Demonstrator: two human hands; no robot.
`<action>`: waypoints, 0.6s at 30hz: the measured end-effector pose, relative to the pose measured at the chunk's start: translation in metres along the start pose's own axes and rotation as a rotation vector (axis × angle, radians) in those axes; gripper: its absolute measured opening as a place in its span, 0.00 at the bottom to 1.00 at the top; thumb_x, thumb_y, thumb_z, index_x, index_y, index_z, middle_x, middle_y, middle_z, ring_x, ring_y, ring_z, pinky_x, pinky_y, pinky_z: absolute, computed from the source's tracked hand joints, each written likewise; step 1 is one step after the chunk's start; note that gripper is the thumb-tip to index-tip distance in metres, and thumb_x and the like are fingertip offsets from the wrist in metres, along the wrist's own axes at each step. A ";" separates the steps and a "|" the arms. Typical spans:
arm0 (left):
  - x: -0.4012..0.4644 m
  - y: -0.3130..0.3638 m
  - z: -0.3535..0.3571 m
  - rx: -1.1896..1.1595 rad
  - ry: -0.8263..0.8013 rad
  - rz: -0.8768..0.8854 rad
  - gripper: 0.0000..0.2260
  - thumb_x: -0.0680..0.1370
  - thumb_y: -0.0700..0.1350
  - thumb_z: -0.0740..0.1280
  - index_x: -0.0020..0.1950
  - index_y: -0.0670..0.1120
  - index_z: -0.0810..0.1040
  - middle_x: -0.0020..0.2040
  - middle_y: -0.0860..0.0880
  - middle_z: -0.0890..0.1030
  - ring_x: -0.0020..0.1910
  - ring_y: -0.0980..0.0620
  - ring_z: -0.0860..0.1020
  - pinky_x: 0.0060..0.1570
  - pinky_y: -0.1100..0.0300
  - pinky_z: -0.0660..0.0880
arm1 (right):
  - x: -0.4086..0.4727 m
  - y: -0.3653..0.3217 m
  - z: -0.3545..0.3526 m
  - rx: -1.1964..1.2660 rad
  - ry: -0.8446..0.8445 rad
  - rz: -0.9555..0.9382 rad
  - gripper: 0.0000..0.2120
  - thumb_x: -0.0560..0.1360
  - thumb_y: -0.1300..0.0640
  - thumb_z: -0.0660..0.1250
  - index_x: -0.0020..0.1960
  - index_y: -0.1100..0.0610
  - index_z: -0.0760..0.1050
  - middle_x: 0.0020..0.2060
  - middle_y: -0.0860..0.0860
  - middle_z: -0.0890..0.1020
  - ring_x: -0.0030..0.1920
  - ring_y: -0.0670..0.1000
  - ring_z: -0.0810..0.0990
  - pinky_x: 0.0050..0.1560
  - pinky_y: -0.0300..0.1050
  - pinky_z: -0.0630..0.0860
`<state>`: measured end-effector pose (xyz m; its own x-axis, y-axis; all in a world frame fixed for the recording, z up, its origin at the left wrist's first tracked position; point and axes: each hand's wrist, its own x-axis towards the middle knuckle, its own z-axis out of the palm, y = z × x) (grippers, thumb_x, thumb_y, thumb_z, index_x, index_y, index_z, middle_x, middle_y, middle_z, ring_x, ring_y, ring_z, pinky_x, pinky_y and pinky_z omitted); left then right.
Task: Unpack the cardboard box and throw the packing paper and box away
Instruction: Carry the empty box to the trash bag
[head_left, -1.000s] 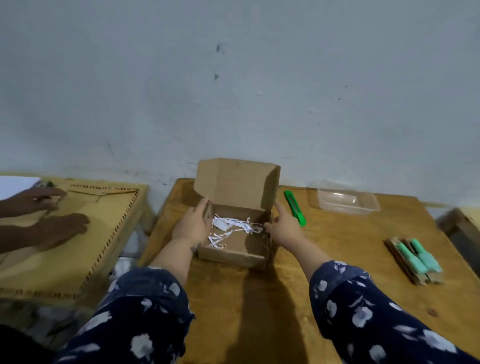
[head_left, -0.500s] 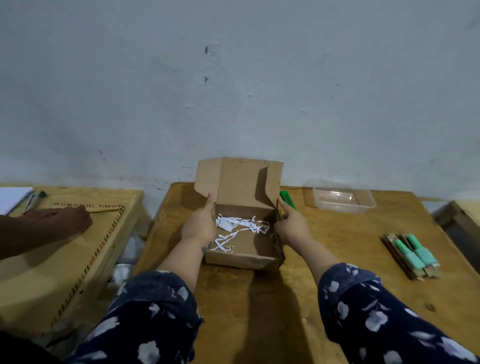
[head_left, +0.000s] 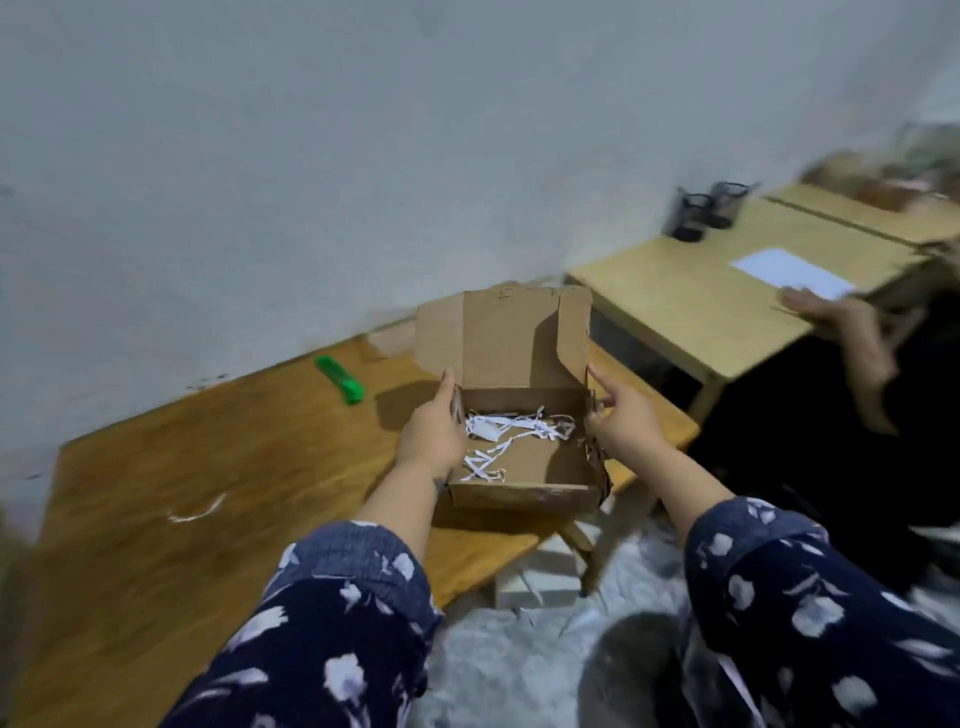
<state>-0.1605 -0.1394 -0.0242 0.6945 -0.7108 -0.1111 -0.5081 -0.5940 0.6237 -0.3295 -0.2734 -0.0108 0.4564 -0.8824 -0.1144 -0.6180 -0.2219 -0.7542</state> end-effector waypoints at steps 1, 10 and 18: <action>-0.004 0.020 0.020 0.007 -0.036 0.034 0.34 0.78 0.40 0.63 0.77 0.60 0.49 0.59 0.45 0.78 0.50 0.43 0.79 0.52 0.50 0.77 | -0.006 0.022 -0.021 0.002 0.040 0.029 0.31 0.75 0.65 0.61 0.73 0.44 0.61 0.42 0.48 0.75 0.38 0.50 0.77 0.38 0.44 0.75; -0.064 0.187 0.218 0.131 -0.322 0.301 0.34 0.78 0.40 0.62 0.78 0.58 0.49 0.58 0.46 0.79 0.50 0.44 0.78 0.46 0.52 0.76 | -0.072 0.229 -0.181 0.000 0.267 0.345 0.31 0.75 0.64 0.62 0.74 0.46 0.60 0.40 0.47 0.76 0.41 0.49 0.75 0.44 0.42 0.72; -0.128 0.210 0.385 0.289 -0.608 0.239 0.33 0.78 0.38 0.60 0.78 0.57 0.48 0.61 0.43 0.78 0.55 0.42 0.77 0.45 0.54 0.72 | -0.118 0.405 -0.206 0.033 0.145 0.627 0.29 0.75 0.64 0.60 0.73 0.47 0.63 0.50 0.51 0.81 0.43 0.49 0.77 0.41 0.41 0.71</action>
<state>-0.5526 -0.3184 -0.1768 0.1828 -0.8685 -0.4608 -0.7841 -0.4115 0.4645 -0.7657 -0.3450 -0.1697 -0.0773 -0.8880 -0.4533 -0.7181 0.3650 -0.5925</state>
